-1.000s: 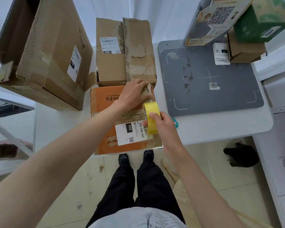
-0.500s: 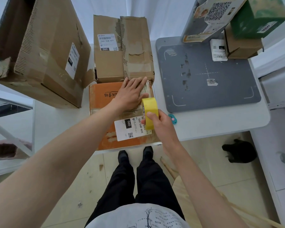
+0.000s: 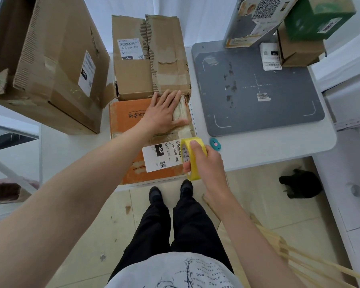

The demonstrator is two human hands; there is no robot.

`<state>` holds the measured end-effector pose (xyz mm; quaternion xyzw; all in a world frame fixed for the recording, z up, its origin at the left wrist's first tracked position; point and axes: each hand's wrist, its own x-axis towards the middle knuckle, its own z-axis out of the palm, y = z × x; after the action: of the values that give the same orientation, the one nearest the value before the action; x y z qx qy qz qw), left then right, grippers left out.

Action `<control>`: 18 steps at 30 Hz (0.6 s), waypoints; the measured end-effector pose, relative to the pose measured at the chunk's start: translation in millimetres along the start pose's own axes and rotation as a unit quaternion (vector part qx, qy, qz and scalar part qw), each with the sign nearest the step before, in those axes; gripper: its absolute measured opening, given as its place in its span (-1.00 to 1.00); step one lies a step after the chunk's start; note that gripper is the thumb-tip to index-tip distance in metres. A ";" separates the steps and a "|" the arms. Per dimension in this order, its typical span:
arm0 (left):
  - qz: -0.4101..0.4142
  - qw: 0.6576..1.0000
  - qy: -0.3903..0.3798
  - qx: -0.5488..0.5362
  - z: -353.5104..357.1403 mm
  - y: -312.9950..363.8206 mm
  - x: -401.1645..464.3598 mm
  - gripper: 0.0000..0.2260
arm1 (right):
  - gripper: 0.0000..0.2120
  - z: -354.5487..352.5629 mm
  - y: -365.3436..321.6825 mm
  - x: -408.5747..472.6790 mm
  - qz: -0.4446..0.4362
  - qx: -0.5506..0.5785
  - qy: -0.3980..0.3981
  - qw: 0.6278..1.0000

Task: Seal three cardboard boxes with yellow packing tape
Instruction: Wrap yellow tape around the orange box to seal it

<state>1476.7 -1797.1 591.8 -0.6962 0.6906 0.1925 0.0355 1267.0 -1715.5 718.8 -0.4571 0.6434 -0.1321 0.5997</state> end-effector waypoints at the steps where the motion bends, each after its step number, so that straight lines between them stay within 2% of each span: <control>1: -0.002 1.000 0.005 0.008 1.2 2.3 -1.3 -0.06 | -0.74 -0.8 0.9 0.4 0.015 0.014 -0.006 1.000; 5: 0.006 0.999 0.036 0.022 3.3 9.8 -11.8 -0.11 | -0.88 -5.8 6.1 -0.2 0.032 0.032 -0.032 0.998; 9: 0.122 0.992 0.045 0.008 7.6 15.1 -34.8 -0.38 | -0.91 -10.0 5.8 -0.3 0.026 0.039 -0.055 0.997; 12: 0.201 0.978 0.039 -0.029 13.3 15.9 -60.1 -0.48 | -0.88 -11.0 6.7 0.0 0.021 0.034 -0.057 0.998; 15: 0.231 0.972 0.031 -0.046 20.0 11.4 -84.2 -0.46 | -0.87 -12.1 9.1 -0.4 0.020 0.039 -0.057 0.997; 18: 0.240 0.970 0.008 -0.044 21.7 9.1 -95.9 -0.24 | -0.86 -10.1 11.6 -2.1 0.021 0.031 -0.063 0.997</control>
<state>1465.8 -1699.7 604.2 -0.5124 0.8287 0.2198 -0.0483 1252.7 -1711.4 714.4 -0.4325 0.6093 -0.1103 0.6554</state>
